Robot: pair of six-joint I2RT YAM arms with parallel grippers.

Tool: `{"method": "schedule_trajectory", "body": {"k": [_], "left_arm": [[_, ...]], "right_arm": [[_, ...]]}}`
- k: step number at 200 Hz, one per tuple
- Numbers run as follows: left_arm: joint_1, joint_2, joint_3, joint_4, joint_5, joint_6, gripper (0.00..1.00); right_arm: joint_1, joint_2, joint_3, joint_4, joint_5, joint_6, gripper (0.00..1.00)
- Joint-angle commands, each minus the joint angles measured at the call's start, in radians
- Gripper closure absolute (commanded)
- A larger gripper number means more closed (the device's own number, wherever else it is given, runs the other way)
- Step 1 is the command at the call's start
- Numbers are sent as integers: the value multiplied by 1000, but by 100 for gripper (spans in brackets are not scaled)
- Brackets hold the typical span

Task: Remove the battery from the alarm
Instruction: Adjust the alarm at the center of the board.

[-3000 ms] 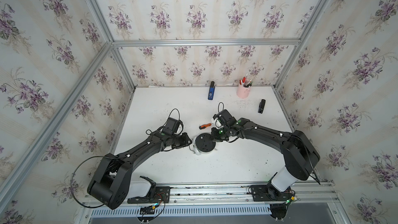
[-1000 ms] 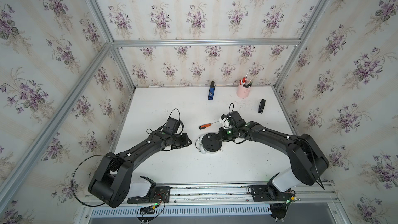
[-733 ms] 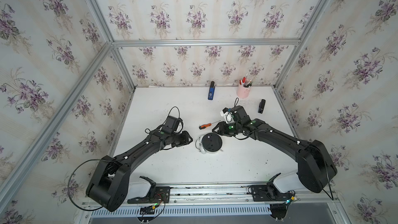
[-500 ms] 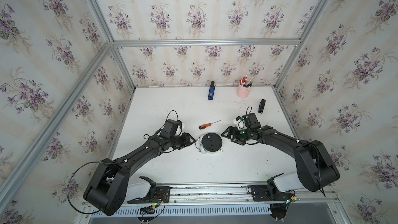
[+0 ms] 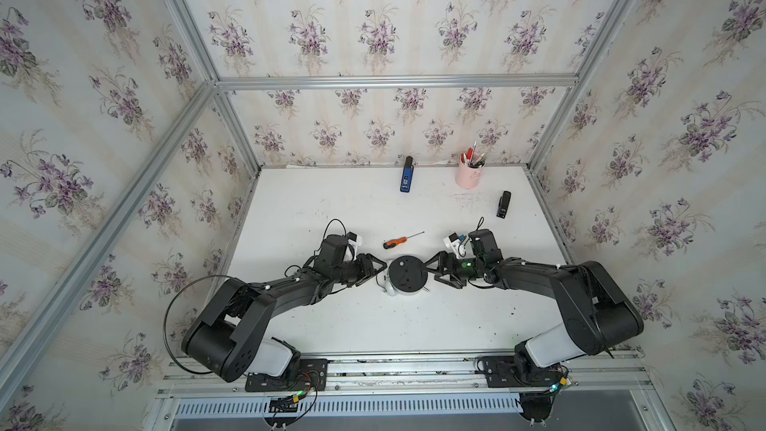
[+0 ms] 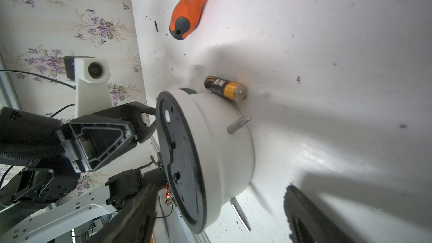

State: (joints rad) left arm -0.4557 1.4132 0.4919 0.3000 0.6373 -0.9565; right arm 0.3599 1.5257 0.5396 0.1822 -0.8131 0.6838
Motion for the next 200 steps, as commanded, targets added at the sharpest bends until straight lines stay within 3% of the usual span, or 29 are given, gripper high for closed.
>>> {"method": "schedule_trajectory", "body": {"k": [1,68,117,145,186,200], "left_arm": [[1,-64,16,-174,-23,76,45],[-7,29,-28,-107,-75,-15,48],[-34,114,23,-66,-78,-30,51],[-35,141,44,-108,-93,-32,59],[-37,192,102,-158,-100,-22,81],[-42,200,117,-176,-101,-18,82]], "right_arm": [[0,-10,12,-19,-3,-29,14],[1,0,51,-75,13,-51,20],[1,13,59,-104,31,-70,22],[1,2,54,-115,35,-77,23],[1,0,54,-130,40,-87,23],[0,-2,53,-131,40,-88,23]]}}
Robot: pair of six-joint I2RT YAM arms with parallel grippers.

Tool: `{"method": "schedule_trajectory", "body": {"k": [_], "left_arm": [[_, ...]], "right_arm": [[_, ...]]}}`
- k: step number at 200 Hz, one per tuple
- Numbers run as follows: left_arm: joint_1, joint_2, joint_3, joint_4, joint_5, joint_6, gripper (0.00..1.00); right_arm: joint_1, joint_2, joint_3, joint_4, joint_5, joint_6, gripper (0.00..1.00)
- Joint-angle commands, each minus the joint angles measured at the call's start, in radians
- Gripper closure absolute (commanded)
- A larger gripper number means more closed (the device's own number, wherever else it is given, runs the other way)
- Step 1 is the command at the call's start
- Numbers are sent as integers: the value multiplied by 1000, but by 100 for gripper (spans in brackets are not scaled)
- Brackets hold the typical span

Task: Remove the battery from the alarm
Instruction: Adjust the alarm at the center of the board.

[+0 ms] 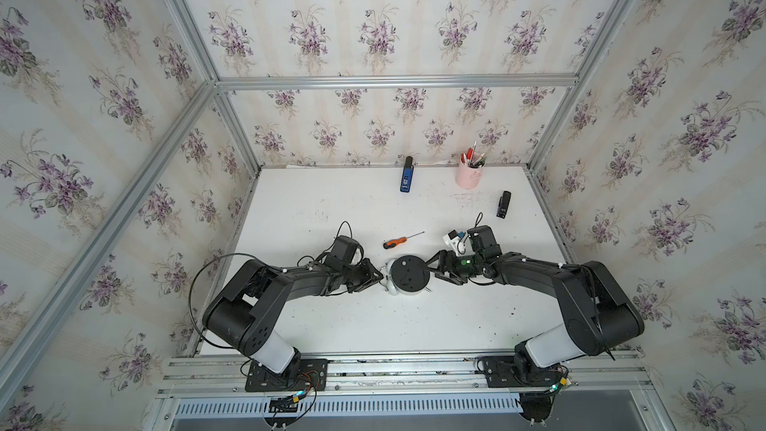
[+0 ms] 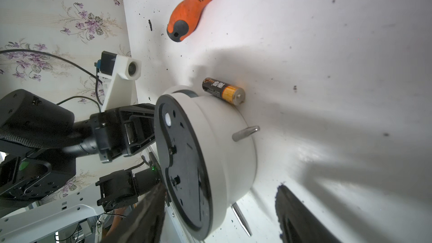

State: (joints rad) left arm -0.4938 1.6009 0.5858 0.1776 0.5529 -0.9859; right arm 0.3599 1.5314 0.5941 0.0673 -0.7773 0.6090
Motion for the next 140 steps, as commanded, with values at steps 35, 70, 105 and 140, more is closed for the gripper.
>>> {"method": "schedule_trajectory", "body": {"k": [35,70,105,140], "left_arm": [[-12,21,40,-58,-12,23,86],[-14,-29,32,-49,-11,20,100],[-15,-175,71,-178,-41,65,100],[-7,-305,186,-454,-76,168,100]], "right_arm": [[1,-10,-8,-18,1,-17,24],[1,-11,-4,-24,5,-18,24],[1,-21,5,-34,12,-18,24],[0,-49,22,-64,21,-25,24]]}}
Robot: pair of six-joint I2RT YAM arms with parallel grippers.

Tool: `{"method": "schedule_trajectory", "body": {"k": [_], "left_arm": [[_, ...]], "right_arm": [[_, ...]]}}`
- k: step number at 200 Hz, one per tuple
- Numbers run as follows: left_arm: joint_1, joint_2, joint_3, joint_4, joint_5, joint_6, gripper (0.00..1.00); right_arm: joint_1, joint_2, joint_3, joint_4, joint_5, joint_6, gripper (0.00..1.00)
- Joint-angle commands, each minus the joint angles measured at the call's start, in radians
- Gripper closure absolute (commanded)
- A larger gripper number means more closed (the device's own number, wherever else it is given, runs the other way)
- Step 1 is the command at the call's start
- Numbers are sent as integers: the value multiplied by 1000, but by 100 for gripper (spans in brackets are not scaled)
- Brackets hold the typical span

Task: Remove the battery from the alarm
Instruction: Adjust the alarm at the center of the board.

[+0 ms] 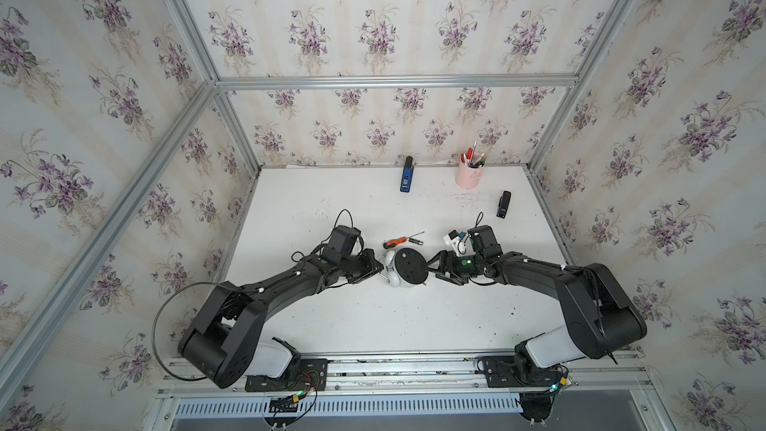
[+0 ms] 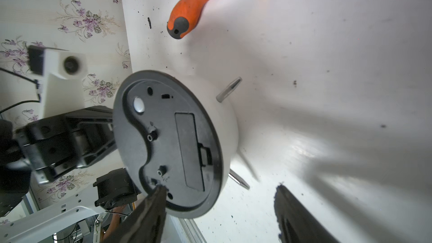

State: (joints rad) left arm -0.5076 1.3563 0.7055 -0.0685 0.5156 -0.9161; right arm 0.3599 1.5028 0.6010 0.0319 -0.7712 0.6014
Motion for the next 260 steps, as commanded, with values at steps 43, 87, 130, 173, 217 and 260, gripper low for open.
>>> {"method": "schedule_trajectory", "body": {"k": [43,87,130,173,217,260], "left_arm": [[31,-165,292,-634,-137,296,100],[29,-119,521,-958,-196,465,100],[3,-45,586,-1126,-369,516,100],[-67,1,651,-1233,-541,531,100],[-163,111,641,-1225,-647,494,100],[-241,187,670,-1214,-688,470,100]], "right_arm": [[-1,-68,38,-65,17,-26,24],[-1,-103,39,-103,16,-46,24],[-1,-135,35,-137,9,-64,24],[-1,-171,22,-159,2,-74,24],[-1,-204,-2,-166,4,-71,24],[-3,-245,-4,-201,13,-85,23]]}}
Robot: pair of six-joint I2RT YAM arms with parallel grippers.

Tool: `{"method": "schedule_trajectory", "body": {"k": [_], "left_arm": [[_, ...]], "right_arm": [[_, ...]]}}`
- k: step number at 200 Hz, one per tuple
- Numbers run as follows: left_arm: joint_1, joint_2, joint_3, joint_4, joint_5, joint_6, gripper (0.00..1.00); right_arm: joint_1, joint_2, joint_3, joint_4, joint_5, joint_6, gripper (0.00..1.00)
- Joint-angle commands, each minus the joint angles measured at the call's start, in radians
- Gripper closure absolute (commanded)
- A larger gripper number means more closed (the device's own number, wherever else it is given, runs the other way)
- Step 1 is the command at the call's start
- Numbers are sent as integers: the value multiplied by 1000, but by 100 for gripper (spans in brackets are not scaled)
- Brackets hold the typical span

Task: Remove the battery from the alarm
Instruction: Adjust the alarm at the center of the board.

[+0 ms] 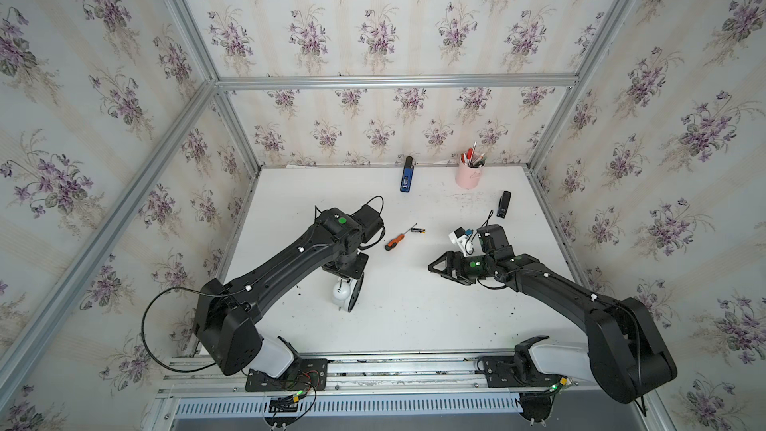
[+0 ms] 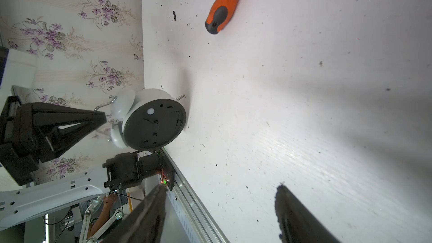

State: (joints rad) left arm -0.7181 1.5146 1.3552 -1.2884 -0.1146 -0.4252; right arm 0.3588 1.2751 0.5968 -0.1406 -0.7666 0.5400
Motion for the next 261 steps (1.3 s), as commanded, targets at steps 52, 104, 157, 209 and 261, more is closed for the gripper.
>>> {"method": "schedule_trajectory", "body": {"k": [52,104,157,209,261], "left_arm": [[-159,149,84,24,-58,-54,100],[-224,229,90,130,-17,-123,85],[-235,261,53,202,24,-160,76],[-167,40,99,207,-15,-174,48],[257,-91,-129,445,184,30,53]], "right_arm": [[-11,-29,-35,-23,15,-24,23],[-27,-16,-49,-38,19,-39,23],[-41,-20,-59,-50,19,-53,23],[9,-162,-205,82,42,228,33],[475,-234,-152,144,357,603,75]]}}
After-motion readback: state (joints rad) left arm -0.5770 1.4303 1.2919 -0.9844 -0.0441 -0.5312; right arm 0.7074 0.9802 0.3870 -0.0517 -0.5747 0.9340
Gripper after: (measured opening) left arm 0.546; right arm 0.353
